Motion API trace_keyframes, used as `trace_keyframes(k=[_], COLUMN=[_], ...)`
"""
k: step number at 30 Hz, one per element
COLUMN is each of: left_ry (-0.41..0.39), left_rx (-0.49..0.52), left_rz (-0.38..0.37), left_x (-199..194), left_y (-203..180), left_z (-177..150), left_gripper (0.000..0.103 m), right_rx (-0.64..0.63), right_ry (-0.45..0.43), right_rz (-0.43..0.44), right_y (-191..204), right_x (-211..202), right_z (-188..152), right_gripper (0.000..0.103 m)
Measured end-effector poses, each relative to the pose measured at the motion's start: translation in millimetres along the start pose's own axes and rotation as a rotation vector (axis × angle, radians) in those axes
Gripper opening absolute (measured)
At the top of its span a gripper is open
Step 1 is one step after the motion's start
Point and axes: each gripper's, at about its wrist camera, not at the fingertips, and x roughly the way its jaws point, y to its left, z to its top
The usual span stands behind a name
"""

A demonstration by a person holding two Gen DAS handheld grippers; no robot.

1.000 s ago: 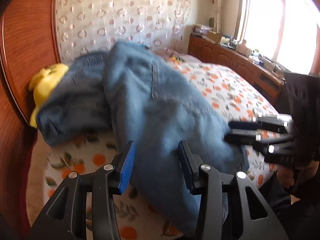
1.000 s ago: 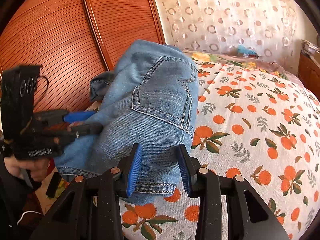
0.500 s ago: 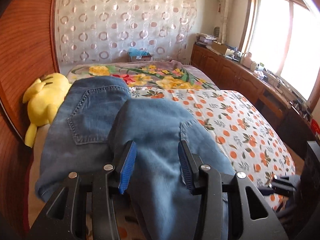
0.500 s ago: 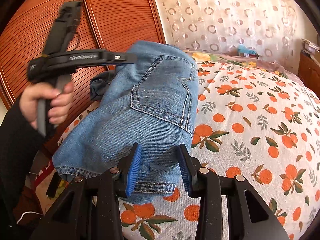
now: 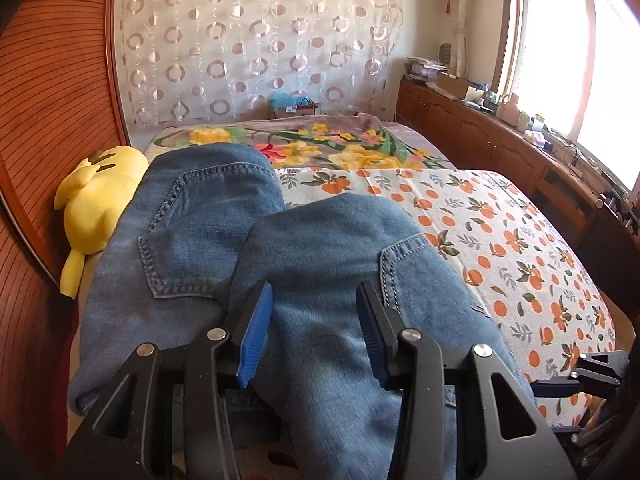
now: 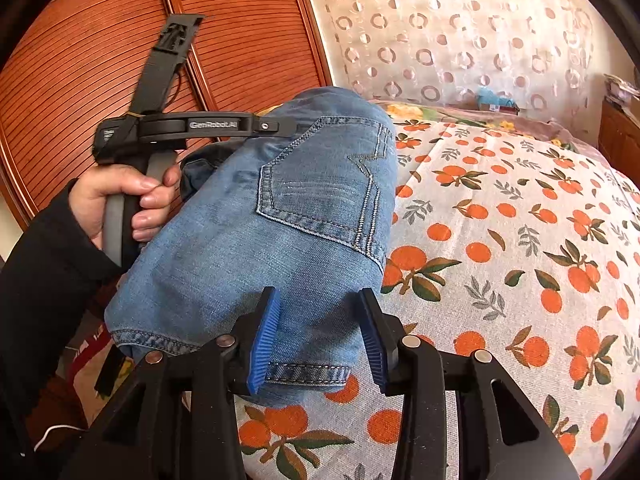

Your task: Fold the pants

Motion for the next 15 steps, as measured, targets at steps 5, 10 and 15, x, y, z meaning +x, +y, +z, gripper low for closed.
trace_keyframes(k=[5,10,15], left_ry=[-0.022,-0.015,0.024], left_rx=[-0.018,-0.045,-0.081], left_rz=[-0.028,-0.054,-0.065], left_x=[-25,-43,-43], left_y=[-3,-4,-1], left_z=[-16,-43,-67], left_gripper=[0.052,0.054,0.054], right_rx=[0.014,-0.002,0.015], right_ry=[0.0,-0.008,-0.007], right_rz=[0.004,-0.028,-0.026], right_y=[-3,-9,-25], right_x=[-3,-8,-6], right_z=[3,11,29], right_gripper=[0.044,0.045,0.045])
